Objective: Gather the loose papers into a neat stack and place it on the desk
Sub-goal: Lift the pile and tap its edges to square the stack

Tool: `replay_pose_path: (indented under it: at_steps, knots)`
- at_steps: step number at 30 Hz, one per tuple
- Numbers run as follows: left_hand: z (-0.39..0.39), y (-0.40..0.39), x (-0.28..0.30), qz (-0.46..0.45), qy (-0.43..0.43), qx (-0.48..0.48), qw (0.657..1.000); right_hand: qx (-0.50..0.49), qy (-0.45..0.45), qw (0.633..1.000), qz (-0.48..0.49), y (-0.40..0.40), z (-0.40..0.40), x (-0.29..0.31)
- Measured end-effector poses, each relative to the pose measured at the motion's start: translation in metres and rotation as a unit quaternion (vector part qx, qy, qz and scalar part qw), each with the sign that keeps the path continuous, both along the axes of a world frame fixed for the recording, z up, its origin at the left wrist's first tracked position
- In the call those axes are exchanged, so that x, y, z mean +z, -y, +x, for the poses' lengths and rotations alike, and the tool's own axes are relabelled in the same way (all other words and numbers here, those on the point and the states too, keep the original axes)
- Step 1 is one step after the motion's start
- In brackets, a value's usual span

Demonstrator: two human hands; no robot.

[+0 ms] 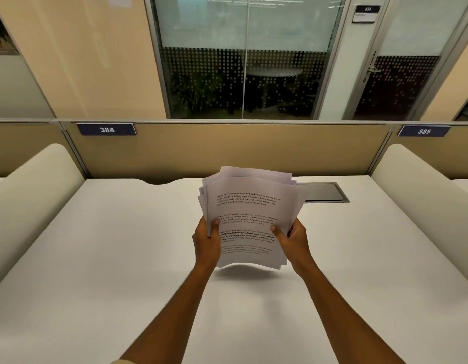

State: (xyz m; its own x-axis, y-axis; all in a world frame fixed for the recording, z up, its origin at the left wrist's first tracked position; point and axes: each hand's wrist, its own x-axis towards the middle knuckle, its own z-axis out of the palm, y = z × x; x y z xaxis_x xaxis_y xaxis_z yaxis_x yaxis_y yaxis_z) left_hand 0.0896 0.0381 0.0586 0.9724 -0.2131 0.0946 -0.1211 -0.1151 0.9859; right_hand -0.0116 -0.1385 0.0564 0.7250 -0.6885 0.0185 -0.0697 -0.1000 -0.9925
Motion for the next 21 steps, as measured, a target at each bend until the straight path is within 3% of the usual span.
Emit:
replay_pose_path:
  at_steps: [12,21]
  knots:
    - [-0.016,-0.004,-0.005,-0.027,-0.055,-0.020,0.998,0.002,-0.032,0.999,0.018,-0.001,-0.012,-0.012]
    - [-0.015,0.008,0.005,-0.027,-0.033,-0.010,0.999,-0.026,-0.005,1.000,0.002,0.004,-0.004,0.009]
